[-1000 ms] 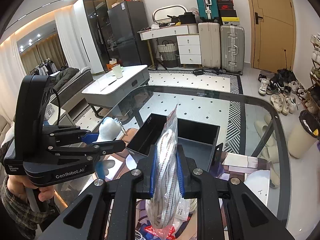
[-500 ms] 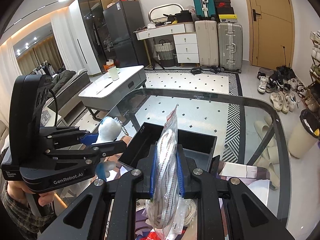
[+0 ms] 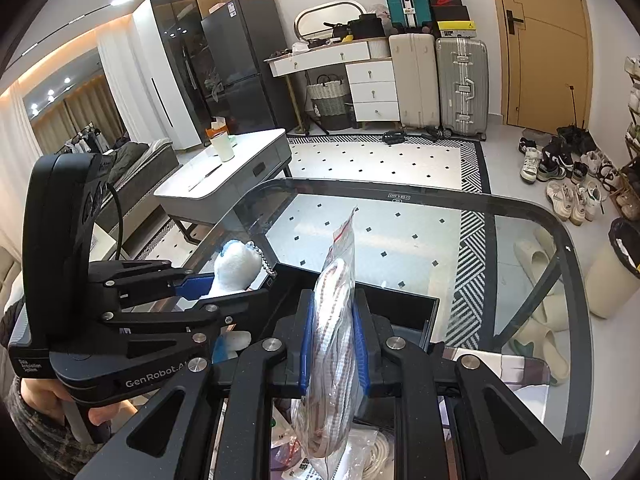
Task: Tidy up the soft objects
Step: 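Carry the plush in the left gripper and the adidas bag in the right gripper toward the black box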
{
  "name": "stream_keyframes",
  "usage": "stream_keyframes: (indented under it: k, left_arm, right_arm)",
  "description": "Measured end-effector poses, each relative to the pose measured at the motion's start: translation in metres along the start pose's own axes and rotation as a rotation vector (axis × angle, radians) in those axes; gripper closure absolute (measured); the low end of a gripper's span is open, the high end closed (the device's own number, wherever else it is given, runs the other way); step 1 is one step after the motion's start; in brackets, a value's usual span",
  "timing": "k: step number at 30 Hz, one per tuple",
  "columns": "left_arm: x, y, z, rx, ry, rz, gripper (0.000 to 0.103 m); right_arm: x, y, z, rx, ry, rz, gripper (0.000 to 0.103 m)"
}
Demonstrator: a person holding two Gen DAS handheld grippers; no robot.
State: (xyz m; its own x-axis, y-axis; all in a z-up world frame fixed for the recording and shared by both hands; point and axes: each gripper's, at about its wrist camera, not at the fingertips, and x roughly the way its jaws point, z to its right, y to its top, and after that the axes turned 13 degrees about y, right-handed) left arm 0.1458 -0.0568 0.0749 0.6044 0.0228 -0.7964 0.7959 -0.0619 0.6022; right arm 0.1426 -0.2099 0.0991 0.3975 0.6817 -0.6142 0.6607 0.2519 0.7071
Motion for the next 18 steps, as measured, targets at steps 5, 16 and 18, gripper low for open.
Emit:
stream_keyframes:
  k: [5, 16, 18]
  left_arm:
    - [0.017, 0.004, 0.001, -0.003, -0.004, -0.018, 0.079]
    - [0.053, 0.002, 0.004, -0.007, -0.014, -0.066, 0.079]
    - [0.060, 0.001, 0.005, -0.007, -0.015, -0.078, 0.079]
  right_arm:
    - [0.014, 0.001, 0.011, 0.009, -0.003, -0.014, 0.086]
    - [0.051, -0.003, 0.035, 0.020, -0.006, -0.048, 0.086]
    - [0.058, -0.006, 0.039, 0.024, -0.006, -0.056, 0.086]
